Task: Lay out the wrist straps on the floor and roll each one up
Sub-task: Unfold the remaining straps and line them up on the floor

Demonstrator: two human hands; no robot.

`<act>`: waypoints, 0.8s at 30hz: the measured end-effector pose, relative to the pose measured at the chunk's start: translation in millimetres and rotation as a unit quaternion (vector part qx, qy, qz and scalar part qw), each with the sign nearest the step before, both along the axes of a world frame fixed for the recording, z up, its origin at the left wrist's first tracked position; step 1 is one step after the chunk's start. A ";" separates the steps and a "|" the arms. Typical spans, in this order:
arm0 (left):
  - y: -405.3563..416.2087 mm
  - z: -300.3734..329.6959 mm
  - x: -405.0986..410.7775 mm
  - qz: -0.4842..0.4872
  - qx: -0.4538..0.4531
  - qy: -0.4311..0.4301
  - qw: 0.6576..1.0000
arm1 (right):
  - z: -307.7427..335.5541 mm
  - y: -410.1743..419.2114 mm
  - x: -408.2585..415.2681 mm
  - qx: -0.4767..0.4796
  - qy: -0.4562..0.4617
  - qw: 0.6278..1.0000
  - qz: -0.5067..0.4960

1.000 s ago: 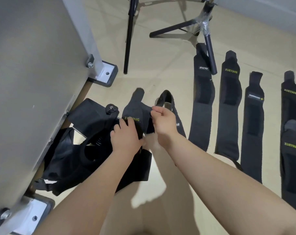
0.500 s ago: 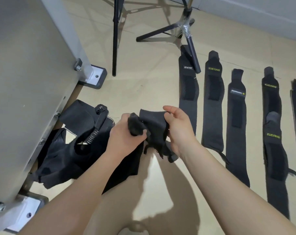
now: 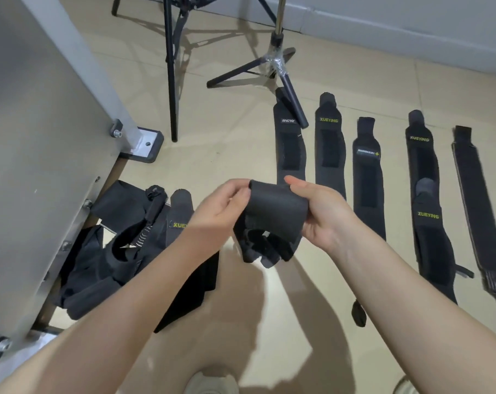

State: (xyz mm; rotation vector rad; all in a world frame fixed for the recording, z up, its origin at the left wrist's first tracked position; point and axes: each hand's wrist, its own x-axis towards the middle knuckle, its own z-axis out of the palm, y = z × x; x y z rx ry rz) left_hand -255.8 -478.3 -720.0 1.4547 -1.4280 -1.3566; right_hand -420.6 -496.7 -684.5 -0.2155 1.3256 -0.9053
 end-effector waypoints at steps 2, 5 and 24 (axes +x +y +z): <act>3.0 16.4 -14.5 -0.017 0.027 0.108 0.994 | 11.0 1.6 -8.9 -0.004 -0.046 0.999 -0.019; 2.6 24.2 -28.4 -0.013 0.015 0.136 0.990 | 26.2 4.6 -22.7 -0.007 -0.100 0.995 -0.016; 32.2 -33.7 -44.1 0.057 0.526 0.247 0.812 | -7.7 54.6 -56.6 -0.113 0.097 0.955 0.258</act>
